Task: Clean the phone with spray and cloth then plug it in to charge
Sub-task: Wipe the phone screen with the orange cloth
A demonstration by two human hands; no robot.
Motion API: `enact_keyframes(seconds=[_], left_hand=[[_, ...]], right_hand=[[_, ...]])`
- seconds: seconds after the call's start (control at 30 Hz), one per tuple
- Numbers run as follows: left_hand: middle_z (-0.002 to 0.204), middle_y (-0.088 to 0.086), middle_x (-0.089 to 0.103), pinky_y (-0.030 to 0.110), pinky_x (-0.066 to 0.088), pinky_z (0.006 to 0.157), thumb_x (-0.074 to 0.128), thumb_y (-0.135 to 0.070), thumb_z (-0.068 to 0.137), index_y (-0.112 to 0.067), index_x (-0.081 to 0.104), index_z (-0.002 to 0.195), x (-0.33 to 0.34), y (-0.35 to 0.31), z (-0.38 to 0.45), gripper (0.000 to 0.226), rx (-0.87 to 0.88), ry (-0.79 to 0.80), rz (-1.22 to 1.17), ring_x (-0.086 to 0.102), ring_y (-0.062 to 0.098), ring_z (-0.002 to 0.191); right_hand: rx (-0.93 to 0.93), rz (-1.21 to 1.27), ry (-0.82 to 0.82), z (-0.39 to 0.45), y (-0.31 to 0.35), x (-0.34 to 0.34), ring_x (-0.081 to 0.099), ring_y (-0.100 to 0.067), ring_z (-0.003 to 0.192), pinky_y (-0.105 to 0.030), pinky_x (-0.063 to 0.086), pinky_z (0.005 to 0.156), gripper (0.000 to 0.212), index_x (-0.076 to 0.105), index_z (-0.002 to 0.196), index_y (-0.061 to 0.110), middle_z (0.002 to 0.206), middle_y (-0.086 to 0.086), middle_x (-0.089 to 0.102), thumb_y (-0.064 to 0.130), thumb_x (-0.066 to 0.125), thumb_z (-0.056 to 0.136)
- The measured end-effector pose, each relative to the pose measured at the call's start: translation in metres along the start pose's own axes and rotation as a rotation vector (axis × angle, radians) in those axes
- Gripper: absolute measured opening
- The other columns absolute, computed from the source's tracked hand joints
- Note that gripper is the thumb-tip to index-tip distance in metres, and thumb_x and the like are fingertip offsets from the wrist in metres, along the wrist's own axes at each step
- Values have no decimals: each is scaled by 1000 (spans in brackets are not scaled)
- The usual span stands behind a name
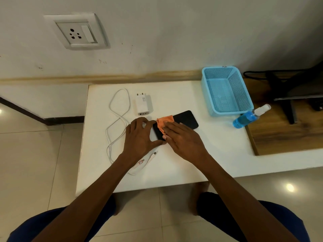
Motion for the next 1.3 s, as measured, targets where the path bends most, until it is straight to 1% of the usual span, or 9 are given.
enact_keyframes(seconds=[0.17,0.3,0.37,0.57,0.8,0.97,1.1,1.2,1.3], left_hand=[[125,7,55,41,36,99,57,-83,65,-25,57,133,-1,-1,0,89,18,0,44,49,28,119],[125,7,54,42,37,99,72,-73,66,-26,57,133,1,0,1,84,22,-4,42,49,29,119],[125,7,54,42,37,99,73,-73,65,-26,57,132,1,1,2,84,22,-8,48,48,29,119],[128,6,52,43,36,101,70,-75,67,-27,55,135,2,2,2,85,16,12,61,47,28,122],[131,6,50,43,34,103,57,-83,65,-27,52,138,1,0,2,92,1,55,78,44,29,125],[133,4,48,42,31,106,70,-77,66,-30,53,137,1,1,1,87,-18,53,37,42,26,128],[133,4,48,42,31,107,70,-76,65,-31,53,137,1,2,2,87,-21,52,49,41,27,128],[134,3,47,42,30,108,71,-76,65,-32,53,137,3,3,2,86,-36,58,35,40,26,129],[133,2,47,39,25,109,73,-76,62,-32,54,136,4,4,1,87,-53,58,-15,38,24,129]], right_hand=[[-26,-66,134,-14,0,14,35,-24,146,-48,34,117,53,45,148,20,155,-7,42,47,26,106],[0,-153,267,-17,-2,27,22,-28,151,-53,22,120,61,30,154,28,163,-10,26,59,16,103],[25,-198,300,-18,-6,29,23,-33,150,-56,21,119,65,26,155,31,163,-13,21,64,13,101],[89,-258,334,-19,-9,32,16,-32,152,-60,15,118,75,20,158,26,166,-8,14,69,8,97],[191,-284,327,-20,-18,23,17,-32,152,-61,8,120,81,21,157,23,164,-2,21,71,2,95],[302,-311,313,-23,-41,13,9,-30,153,-60,3,121,85,8,159,26,167,0,10,74,-7,91],[414,-306,270,-27,-70,-2,8,-29,154,-53,3,123,82,12,158,24,167,-1,11,71,-2,93],[412,-200,282,-21,-70,2,1,-26,154,-49,2,124,79,8,159,24,167,-1,5,69,1,94],[345,-121,285,-13,-51,9,1,-24,154,-52,4,124,77,8,159,25,167,-1,4,68,4,95]])
Point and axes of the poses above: each hand's wrist, its own z-axis towards the middle knuckle, its own x-axis out of the palm, y = z × x, the point moved 10 cm from there along z, towards the middle knuckle
